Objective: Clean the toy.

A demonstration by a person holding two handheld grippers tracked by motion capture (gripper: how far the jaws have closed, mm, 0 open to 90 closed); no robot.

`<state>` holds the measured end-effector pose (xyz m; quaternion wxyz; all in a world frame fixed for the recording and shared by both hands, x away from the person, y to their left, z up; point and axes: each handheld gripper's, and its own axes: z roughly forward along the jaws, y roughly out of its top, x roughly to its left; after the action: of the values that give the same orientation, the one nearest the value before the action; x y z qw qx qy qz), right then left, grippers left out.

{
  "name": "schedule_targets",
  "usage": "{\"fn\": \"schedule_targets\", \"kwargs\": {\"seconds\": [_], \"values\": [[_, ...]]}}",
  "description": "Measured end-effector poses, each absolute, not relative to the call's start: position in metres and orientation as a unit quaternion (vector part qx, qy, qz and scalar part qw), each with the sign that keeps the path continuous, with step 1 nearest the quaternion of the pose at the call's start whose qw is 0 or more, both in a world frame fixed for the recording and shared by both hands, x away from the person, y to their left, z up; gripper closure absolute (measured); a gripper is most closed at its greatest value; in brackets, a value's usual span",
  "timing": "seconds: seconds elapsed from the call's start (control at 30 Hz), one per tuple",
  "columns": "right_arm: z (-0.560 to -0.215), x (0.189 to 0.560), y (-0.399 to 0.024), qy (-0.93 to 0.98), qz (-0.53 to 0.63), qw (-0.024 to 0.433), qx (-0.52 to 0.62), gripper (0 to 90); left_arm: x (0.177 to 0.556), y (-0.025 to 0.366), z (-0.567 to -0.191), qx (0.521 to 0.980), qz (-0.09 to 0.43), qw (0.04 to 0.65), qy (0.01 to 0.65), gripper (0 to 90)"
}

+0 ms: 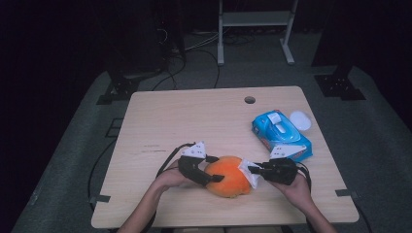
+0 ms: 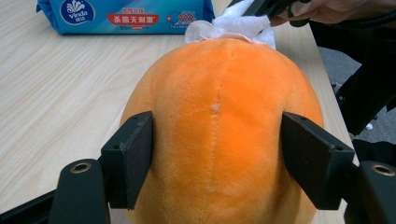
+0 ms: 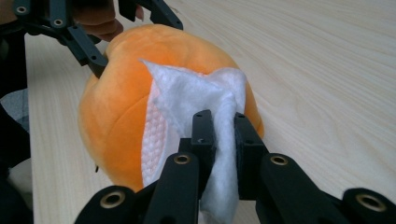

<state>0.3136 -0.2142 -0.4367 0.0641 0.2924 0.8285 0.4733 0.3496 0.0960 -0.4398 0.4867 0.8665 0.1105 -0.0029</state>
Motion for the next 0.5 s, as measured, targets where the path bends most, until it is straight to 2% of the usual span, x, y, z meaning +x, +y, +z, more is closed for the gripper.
{"fn": "schedule_targets", "kwargs": {"seconds": [0.37,0.5], "values": [[-0.409,0.316,-0.189,0.822,0.504,0.076,0.253,80.8,0.341,0.085,-0.435,0.875,0.007,0.475,0.09,27.5],[-0.412,0.319,-0.184,0.828,0.495,0.079,0.251,80.8,0.341,0.087,-0.435,0.875,0.008,0.475,0.09,27.5]]}}
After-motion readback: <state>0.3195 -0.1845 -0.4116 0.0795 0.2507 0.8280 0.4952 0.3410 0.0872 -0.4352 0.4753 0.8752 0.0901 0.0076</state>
